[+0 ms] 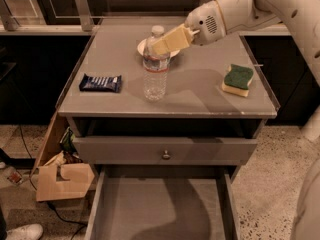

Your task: Pick water bottle from middle drawer and place on counter

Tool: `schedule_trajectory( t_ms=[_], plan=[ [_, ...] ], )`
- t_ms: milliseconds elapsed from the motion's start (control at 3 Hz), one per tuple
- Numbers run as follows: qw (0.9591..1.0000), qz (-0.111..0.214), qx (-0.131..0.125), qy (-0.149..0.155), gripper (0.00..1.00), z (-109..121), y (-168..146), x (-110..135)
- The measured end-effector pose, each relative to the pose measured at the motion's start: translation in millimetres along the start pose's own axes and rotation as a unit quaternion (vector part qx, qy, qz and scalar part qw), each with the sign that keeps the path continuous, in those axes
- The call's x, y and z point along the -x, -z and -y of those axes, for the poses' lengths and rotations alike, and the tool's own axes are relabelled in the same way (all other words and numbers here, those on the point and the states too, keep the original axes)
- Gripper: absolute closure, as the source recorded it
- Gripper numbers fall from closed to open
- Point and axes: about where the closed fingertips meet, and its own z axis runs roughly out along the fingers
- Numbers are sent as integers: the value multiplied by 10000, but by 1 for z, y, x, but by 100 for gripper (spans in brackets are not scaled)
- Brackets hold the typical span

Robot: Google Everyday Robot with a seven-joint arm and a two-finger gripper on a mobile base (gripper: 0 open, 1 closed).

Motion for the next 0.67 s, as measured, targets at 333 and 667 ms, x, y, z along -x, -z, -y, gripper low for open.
schedule_trajectory(
  t_ms=[333,667],
  plan=[
    [9999,-54,125,-35,100,1,-10,-4],
    [9998,-61,177,-51,100,1,-14,-5]
  ],
)
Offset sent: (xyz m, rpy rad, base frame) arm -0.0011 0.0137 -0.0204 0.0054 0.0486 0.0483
